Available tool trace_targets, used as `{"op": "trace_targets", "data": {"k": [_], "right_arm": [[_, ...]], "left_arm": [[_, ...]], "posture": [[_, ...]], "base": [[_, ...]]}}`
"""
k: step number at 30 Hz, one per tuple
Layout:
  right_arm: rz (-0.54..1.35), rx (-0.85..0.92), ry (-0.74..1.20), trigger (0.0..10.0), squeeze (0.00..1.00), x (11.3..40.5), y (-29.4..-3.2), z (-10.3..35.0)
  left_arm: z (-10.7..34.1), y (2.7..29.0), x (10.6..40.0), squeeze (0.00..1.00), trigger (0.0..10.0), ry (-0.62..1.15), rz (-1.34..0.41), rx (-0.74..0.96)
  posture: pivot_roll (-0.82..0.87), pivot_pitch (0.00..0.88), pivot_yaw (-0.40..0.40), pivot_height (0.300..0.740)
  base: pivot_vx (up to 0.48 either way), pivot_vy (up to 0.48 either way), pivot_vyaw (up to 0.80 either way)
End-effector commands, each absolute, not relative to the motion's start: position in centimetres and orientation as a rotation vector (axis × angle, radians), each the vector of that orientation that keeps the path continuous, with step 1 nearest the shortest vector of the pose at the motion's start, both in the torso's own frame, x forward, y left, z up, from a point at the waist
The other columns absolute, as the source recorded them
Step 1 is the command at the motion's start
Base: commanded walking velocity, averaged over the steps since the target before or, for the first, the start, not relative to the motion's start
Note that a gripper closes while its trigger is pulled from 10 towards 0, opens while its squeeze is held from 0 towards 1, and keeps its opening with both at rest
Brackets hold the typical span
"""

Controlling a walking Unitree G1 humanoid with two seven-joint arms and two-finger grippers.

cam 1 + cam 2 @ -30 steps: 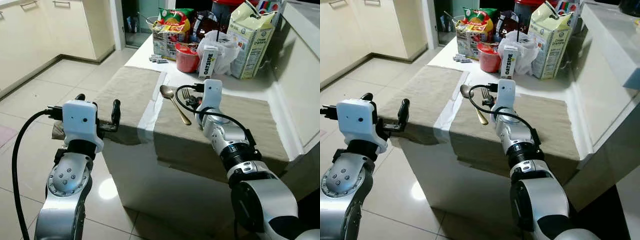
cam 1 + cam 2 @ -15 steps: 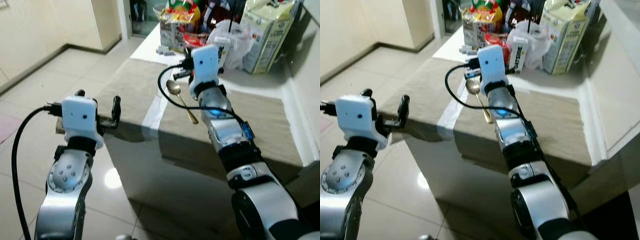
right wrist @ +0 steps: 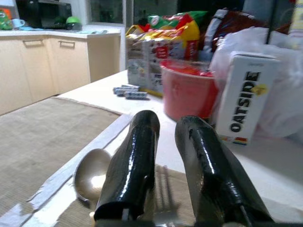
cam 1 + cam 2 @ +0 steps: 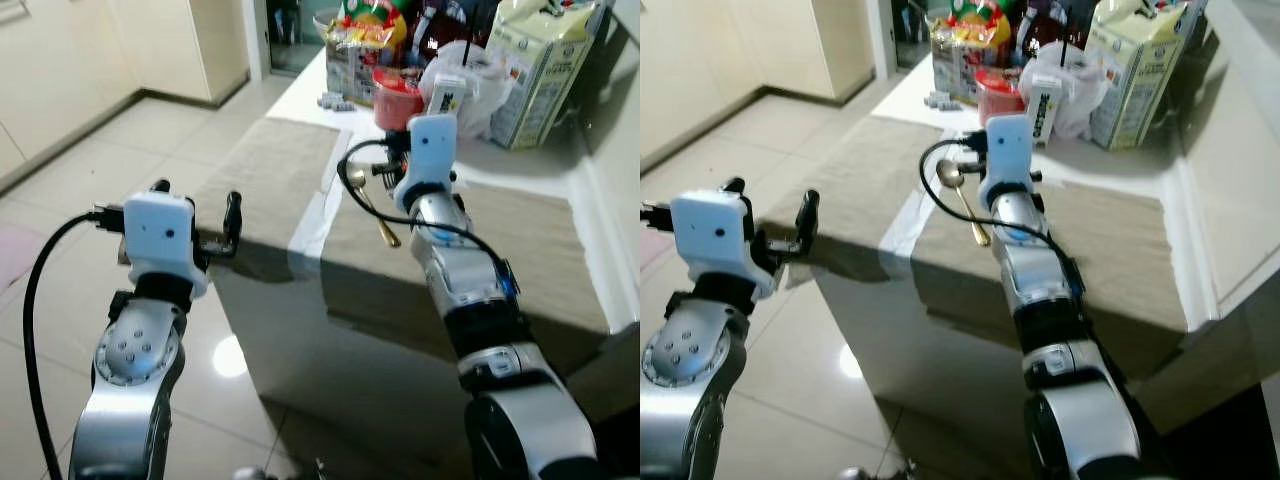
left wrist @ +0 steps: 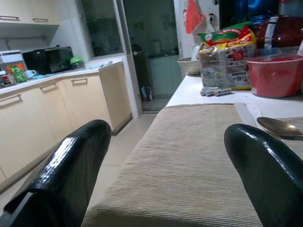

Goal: Setting the table

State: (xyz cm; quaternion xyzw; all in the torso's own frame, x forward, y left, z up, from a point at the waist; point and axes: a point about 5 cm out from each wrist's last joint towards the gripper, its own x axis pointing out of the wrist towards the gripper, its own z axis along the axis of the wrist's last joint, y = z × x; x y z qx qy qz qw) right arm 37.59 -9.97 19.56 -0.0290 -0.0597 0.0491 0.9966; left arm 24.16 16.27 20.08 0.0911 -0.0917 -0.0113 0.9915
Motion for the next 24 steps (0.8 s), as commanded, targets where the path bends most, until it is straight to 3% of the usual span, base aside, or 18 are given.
{"op": "trace_targets", "data": {"k": [1, 23, 24], "right_arm": [[0.093, -0.058, -0.151, 10.0, 1.00, 37.39, -10.28, 20.31], [0.099, -0.103, -0.117, 10.0, 1.00, 36.81, -10.20, 19.93], [0.104, -0.112, -0.112, 10.0, 0.00, 36.89, -10.14, 20.24]], "left_arm": [[20.08, 16.19, 24.38, 0.00, 10.0, -0.186, -0.027, 0.190], [20.07, 16.09, 24.57, 0.00, 10.0, -0.191, -0.035, 0.202], [20.04, 16.04, 24.57, 0.00, 10.0, -0.192, -0.036, 0.201]], "posture": [[0.06, 0.023, 0.029, 0.728], [0.06, 0.011, 0.029, 0.728], [0.06, 0.007, 0.027, 0.728]], "base": [[0.000, 0.000, 0.00], [0.000, 0.000, 0.00], [0.000, 0.000, 0.00]]}}
